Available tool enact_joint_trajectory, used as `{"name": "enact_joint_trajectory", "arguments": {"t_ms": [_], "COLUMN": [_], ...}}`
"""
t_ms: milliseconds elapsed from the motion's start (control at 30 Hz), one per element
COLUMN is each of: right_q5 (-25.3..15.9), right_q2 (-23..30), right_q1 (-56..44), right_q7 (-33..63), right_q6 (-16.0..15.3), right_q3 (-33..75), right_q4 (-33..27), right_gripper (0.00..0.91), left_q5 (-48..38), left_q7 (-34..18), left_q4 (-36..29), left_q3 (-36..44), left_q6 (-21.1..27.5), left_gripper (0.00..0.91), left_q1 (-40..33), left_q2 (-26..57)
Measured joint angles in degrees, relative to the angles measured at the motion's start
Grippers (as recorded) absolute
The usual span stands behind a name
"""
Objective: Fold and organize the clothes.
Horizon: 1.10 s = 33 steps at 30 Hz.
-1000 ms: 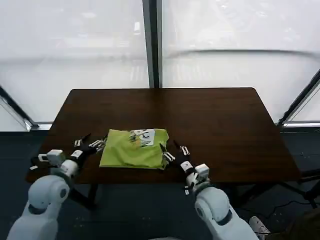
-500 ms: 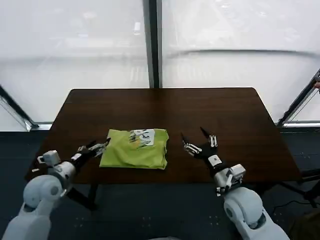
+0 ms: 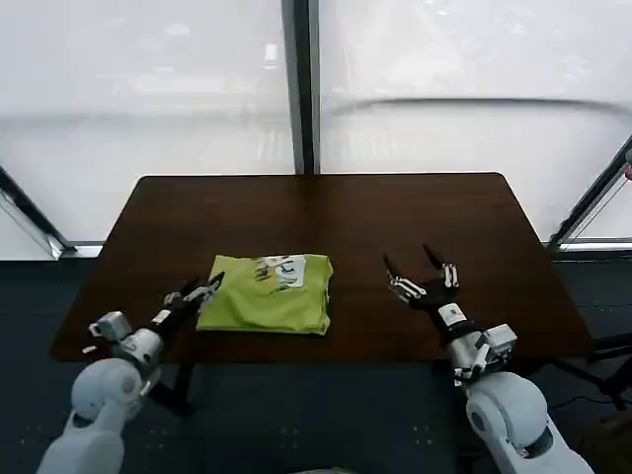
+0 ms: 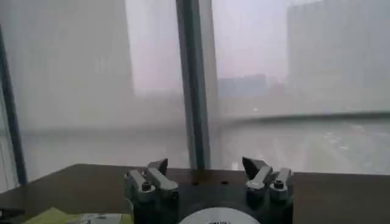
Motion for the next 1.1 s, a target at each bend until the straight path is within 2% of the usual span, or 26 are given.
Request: {"name": "enact_joint_trajectory", "arguments": {"t_ms": [167,567,1100], "right_q5": [0.5,1.2,2.1], "right_q2": [-0.4,-0.7,-0.9], "right_q1": [-0.5,-0.4,0.1], "right_q7": [0.2,0.3,0.6], "right_q6": [-0.3,-0.5,-1.1], "right_q3": [1.4,1.6,1.3], "right_q4": [0.7,1.5,2.5], "right_gripper": [0.878,0.878,0.878], "left_q5": [4.5,11.3,16.8], "left_q7": [0.4,-3.8,-6.2], "left_q4": [0.5,0.2,1.0], "left_q3": [1.1,1.8,3.4], "left_q6": [-3.0,-9.3,-13.0], "left_gripper": [0.878,0.878,0.878], "left_q1": [0.2,1.0,0.8], "left_q2": [-3.1,-8.7,-14.1]}}
